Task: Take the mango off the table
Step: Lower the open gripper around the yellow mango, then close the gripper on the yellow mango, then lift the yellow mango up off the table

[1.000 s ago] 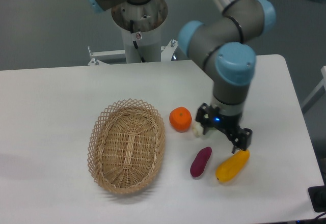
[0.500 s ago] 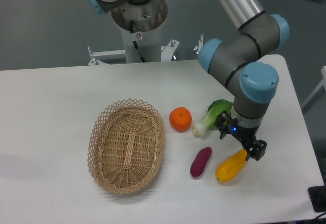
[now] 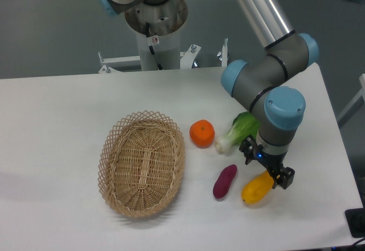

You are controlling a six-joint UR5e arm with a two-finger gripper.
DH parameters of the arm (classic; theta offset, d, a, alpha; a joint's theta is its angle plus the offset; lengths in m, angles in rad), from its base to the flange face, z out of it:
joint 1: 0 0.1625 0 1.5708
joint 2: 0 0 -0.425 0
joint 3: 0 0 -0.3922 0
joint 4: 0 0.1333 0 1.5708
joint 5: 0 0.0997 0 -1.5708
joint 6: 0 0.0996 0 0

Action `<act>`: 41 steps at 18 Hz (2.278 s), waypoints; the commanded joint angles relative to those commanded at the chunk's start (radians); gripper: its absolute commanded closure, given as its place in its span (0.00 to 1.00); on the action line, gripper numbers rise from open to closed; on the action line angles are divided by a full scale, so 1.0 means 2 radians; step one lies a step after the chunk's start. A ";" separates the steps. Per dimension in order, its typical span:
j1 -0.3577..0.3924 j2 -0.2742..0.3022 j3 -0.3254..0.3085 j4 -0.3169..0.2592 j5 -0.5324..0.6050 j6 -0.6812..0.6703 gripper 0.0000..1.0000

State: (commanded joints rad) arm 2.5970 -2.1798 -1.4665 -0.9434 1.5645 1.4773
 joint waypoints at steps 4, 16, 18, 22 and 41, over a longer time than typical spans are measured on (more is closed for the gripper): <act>-0.002 -0.008 -0.008 0.023 0.021 -0.005 0.00; -0.015 -0.019 -0.032 0.093 0.020 -0.045 0.00; -0.020 -0.020 -0.035 0.100 0.021 -0.053 0.00; -0.020 -0.019 -0.038 0.109 0.021 -0.052 0.29; -0.015 0.041 -0.031 0.104 -0.054 -0.116 0.49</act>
State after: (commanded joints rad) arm 2.5664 -2.0972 -1.5278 -0.7347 1.4560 1.2457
